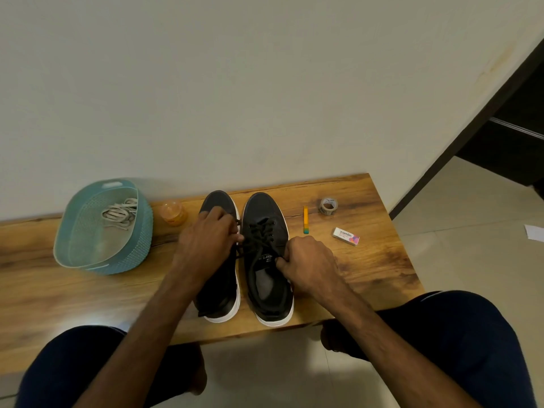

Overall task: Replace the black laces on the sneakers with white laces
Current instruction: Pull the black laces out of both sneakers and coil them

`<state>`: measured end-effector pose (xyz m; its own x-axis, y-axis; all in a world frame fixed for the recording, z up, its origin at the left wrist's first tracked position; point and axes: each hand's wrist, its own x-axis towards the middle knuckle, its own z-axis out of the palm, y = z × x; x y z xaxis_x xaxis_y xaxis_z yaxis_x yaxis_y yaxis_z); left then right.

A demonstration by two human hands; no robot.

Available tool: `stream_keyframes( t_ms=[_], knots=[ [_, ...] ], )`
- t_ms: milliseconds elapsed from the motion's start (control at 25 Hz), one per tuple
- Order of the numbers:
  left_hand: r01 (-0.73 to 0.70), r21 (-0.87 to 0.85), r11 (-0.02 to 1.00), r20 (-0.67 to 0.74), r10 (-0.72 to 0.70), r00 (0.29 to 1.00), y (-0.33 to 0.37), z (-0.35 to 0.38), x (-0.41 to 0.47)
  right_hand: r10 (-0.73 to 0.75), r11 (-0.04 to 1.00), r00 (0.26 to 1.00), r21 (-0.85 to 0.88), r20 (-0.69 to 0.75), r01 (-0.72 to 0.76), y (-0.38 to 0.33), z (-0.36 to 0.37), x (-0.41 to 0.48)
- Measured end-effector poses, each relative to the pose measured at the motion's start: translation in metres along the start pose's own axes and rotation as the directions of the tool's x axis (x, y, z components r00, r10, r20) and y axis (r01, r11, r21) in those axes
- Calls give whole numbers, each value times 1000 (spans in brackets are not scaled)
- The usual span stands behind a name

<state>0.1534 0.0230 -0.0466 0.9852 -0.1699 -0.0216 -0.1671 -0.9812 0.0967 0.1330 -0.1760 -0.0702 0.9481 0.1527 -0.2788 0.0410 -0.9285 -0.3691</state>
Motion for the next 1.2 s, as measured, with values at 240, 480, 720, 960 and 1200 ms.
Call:
stream_keyframes(
  t_ms=[240,480,720,960,1200],
  knots=[
    [-131,-73,989,17,133,991,43,22,-6,-42,999,999,-1,-7,42,1,3,1],
    [-45,58,997,4,45,999,22,8,-2,-27,1000,1000,-7,-6,27,1,2,0],
    [226,45,973,45,-228,973,-17,-17,-15,-17,995,994,99,109,6,8,-2,4],
    [160,-93,983,10,-160,987,31,-3,-33,-258,918,953,268,-158,293,6,-16,19],
    [208,-199,958,148,-181,972,46,32,-32,-332,942,941,19,-65,334,0,-8,20]
  ],
)
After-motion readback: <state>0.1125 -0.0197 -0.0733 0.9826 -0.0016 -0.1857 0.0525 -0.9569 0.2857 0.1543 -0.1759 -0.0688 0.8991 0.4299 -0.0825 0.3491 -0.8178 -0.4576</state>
